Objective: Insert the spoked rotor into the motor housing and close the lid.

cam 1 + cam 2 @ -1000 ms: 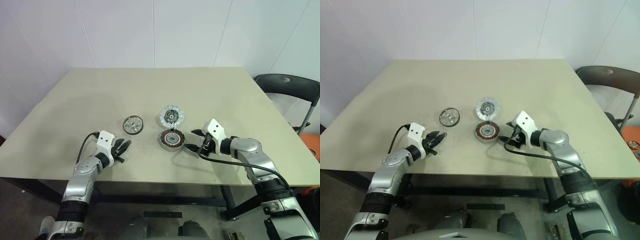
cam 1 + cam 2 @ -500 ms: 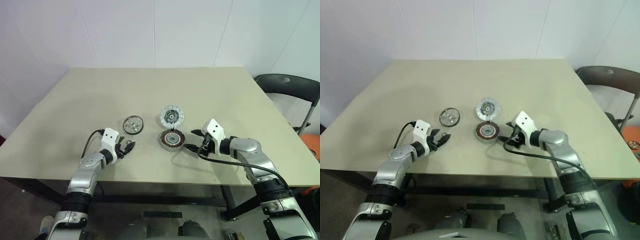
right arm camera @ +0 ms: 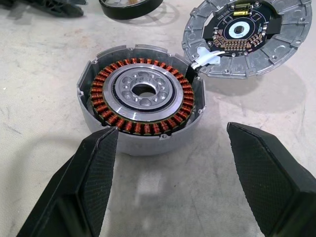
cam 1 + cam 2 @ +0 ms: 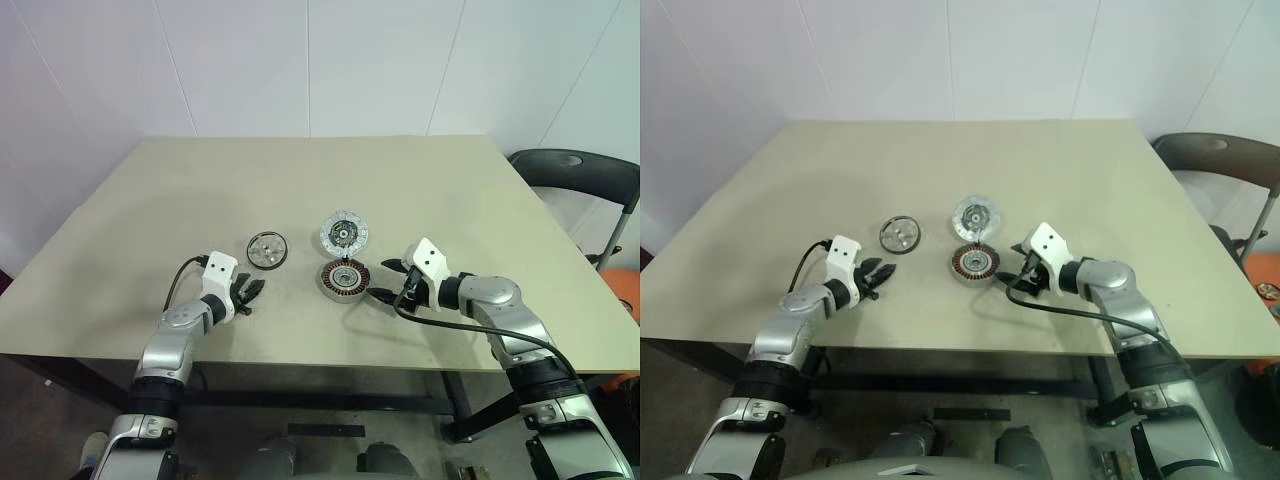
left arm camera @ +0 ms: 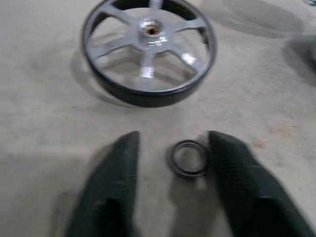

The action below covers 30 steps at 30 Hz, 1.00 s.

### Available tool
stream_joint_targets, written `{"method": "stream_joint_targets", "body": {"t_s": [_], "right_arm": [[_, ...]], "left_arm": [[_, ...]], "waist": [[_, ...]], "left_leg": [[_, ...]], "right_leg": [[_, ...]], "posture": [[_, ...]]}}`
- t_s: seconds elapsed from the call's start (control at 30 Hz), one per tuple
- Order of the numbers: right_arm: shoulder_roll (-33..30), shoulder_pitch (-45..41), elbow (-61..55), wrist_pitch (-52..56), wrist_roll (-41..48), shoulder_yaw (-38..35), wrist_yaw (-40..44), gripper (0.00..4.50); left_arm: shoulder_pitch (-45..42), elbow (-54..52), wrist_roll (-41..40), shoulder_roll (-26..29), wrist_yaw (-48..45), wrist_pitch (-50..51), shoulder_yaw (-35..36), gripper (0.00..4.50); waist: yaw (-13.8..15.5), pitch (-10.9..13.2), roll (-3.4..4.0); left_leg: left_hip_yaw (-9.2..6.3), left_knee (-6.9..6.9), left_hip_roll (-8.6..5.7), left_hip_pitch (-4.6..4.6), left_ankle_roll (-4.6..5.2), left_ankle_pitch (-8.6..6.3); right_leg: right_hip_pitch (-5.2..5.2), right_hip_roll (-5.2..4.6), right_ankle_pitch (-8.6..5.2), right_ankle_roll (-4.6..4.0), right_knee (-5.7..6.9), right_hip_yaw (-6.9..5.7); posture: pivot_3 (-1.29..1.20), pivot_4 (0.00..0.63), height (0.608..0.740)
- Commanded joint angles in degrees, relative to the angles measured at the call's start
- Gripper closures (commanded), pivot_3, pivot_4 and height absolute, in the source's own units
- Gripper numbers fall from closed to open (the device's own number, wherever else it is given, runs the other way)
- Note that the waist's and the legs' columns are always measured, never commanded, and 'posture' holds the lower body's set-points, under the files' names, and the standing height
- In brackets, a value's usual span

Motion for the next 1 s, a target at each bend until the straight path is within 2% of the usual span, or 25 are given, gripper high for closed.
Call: {"method": "stream_joint_targets", "body": {"t_s": [0.03,0.4,0.7,1.0], "right_arm": [[0.1,-1.4,-1.7,-1.0,-0.1,0.0,-0.2,0.78],[0.4,-1.9,-0.9,-1.3,-0.5,0.3,0.0,0.78],[0.3,-2.4,-0.1,-1.7,-0.6,0.9,0.1,0.78],[0.2,-2.5,0.4,-2.0,-0.6,1.3,0.3,0.78]], "left_arm": [[0.2,1.8,0.9,-0.2,0.4,1.7,-0.9,3.77],[-0.3,-3.4,0.9,-0.1,-4.5,-2.1,-3.8,3.77],[-0.5,-3.8,1.7,-0.3,-3.1,-2.9,-3.6,3.77],[-0.3,-10.6,0.9,-0.3,-9.1,-9.9,-6.9,3.77]], "waist": [[0.0,0.0,0.0],[0.3,0.0,0.0],[-0.1,0.0,0.0],[-0.1,0.0,-0.01]], "left_leg": [[0.0,-0.01,0.0,0.0,0.0,0.0],[0.0,-0.03,-0.03,-0.02,0.02,-0.01],[0.0,-0.03,0.01,-0.06,0.02,-0.01],[0.01,-0.04,0.0,-0.1,0.01,-0.01]], "right_leg": [[0.0,-0.01,0.0,0.0,0.0,0.0],[0.0,-0.03,0.0,0.0,-0.05,0.0],[-0.05,0.0,0.0,0.0,-0.05,0.0],[-0.07,0.0,0.0,0.0,-0.05,0.0]], "posture": [[0.0,0.0,0.74],[0.0,0.0,0.74],[0.0,0.0,0.74],[0.0,0.0,0.74]]}}
